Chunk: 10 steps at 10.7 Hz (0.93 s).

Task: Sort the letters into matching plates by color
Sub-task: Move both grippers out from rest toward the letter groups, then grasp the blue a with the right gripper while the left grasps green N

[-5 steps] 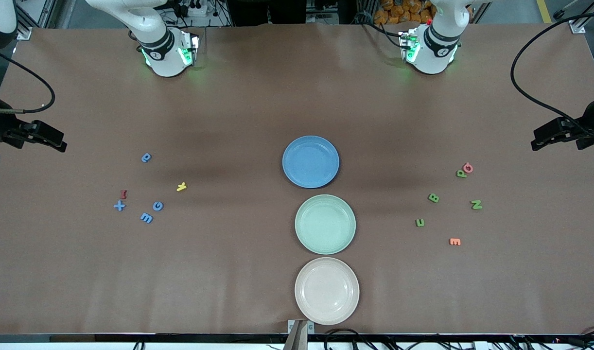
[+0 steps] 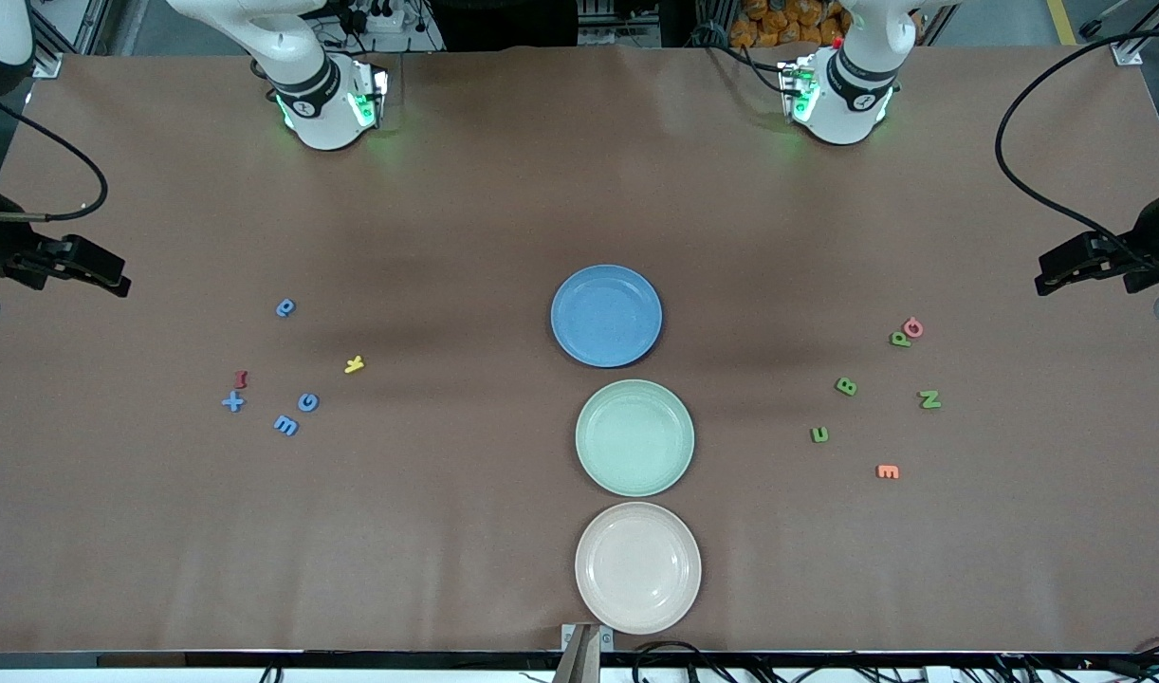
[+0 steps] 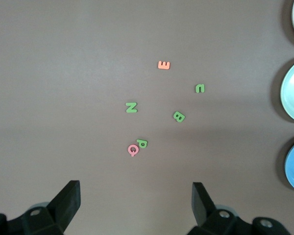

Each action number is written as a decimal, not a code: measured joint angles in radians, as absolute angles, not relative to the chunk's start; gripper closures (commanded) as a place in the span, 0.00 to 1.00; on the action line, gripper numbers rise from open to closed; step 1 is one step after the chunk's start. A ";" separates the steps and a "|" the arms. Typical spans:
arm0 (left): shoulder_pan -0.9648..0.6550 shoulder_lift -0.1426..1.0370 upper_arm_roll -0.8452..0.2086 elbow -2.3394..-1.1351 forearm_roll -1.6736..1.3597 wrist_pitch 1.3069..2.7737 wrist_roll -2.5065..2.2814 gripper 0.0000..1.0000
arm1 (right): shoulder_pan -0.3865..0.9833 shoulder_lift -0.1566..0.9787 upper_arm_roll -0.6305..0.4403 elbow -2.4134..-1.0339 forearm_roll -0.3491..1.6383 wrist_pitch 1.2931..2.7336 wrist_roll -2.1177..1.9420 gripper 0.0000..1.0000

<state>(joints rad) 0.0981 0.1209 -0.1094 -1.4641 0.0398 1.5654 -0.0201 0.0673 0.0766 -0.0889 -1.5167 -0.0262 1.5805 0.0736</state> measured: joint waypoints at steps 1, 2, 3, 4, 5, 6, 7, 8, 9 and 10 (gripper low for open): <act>0.101 0.134 -0.108 -1.469 0.040 1.573 -0.020 0.00 | 0.067 0.077 -0.089 -1.517 -0.026 1.580 0.074 0.00; 0.100 0.155 -0.108 -1.477 0.039 1.610 -0.020 0.00 | 0.067 0.077 -0.089 -1.517 -0.026 1.580 0.074 0.00; 0.096 0.184 -0.108 -1.491 0.039 1.670 -0.020 0.00 | 0.067 0.077 -0.089 -1.517 -0.026 1.580 0.074 0.00; 0.093 0.224 -0.109 -1.508 0.039 1.730 -0.020 0.00 | 0.067 0.077 -0.089 -1.517 -0.026 1.581 0.074 0.00; 0.091 0.274 -0.109 -1.519 0.039 1.774 -0.020 0.00 | 0.067 0.078 -0.089 -1.517 -0.026 1.581 0.074 0.00; 0.089 0.325 -0.110 -1.525 0.039 1.801 -0.020 0.00 | 0.068 0.079 -0.088 -1.518 -0.026 1.588 0.074 0.00; 0.089 0.364 -0.110 -1.542 0.039 1.838 -0.020 0.00 | 0.068 0.083 -0.087 -1.518 -0.026 1.601 0.090 0.00; 0.089 0.380 -0.110 -1.586 0.039 1.904 -0.020 0.00 | 0.069 0.093 -0.086 -1.522 -0.025 1.620 0.114 0.00; 0.089 0.379 -0.110 -1.651 0.039 1.977 -0.021 0.00 | 0.075 0.111 -0.082 -1.528 -0.025 1.646 0.139 0.00; 0.091 0.379 -0.110 -1.704 0.039 2.019 -0.022 0.00 | 0.082 0.136 -0.078 -1.534 -0.025 1.671 0.164 0.00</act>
<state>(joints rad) 0.0905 0.3786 -0.1101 -1.7042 0.0385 2.0186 -0.0218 0.0821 0.1355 -0.0780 -1.5338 -0.0252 1.6707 0.1636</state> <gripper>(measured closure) 0.000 0.000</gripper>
